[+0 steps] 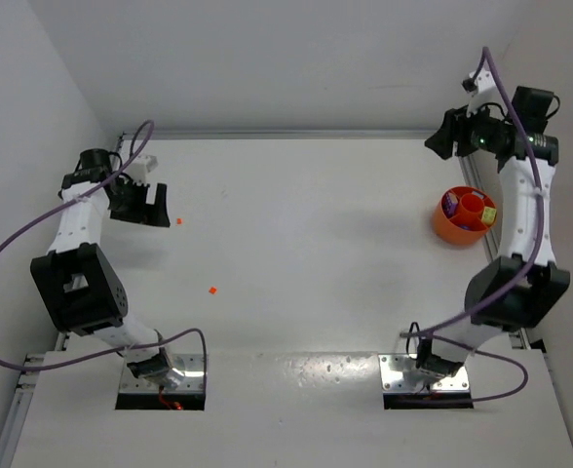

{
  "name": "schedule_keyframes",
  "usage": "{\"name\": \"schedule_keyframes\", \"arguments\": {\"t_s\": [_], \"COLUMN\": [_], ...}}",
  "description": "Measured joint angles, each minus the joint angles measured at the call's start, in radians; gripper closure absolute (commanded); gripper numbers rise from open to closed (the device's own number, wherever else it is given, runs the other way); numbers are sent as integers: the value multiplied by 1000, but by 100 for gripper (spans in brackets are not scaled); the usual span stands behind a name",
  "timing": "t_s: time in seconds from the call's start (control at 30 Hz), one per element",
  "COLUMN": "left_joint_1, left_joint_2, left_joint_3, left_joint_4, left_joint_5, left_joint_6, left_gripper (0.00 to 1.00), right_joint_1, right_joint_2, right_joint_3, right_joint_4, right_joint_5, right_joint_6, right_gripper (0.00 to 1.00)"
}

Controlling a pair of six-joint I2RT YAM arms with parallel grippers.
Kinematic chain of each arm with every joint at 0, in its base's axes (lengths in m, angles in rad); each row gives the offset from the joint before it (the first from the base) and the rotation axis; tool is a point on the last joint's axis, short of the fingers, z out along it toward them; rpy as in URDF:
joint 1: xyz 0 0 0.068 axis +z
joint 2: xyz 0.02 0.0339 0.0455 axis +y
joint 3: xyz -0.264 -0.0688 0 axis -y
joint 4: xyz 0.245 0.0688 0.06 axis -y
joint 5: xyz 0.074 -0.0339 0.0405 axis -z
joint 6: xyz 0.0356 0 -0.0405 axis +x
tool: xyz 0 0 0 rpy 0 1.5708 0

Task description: Sort the legos into containers by color

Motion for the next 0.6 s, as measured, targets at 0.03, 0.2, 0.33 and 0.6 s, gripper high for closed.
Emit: {"name": "schedule_keyframes", "arguments": {"t_s": [0.03, 0.2, 0.33, 0.6], "left_joint_1": [11, 3, -52, -274], "left_joint_2": [6, 61, 167, 237], "left_joint_3": [-12, -27, -15, -7], "left_joint_4": [-10, -16, 39, 162], "left_joint_5": [-11, -105, -192, -467], "left_joint_6": [28, 52, -35, -282], "left_gripper": [4, 22, 30, 31], "right_joint_1": [1, 14, 35, 50], "right_joint_2": [63, 237, 224, 124], "right_joint_3": [45, 47, -74, -283], "right_joint_4": [-38, -151, -151, -56], "right_joint_5": [-15, -22, 3, 78], "right_joint_6": [1, 33, 83, 168], "right_gripper": [48, 50, 51, 53]}}
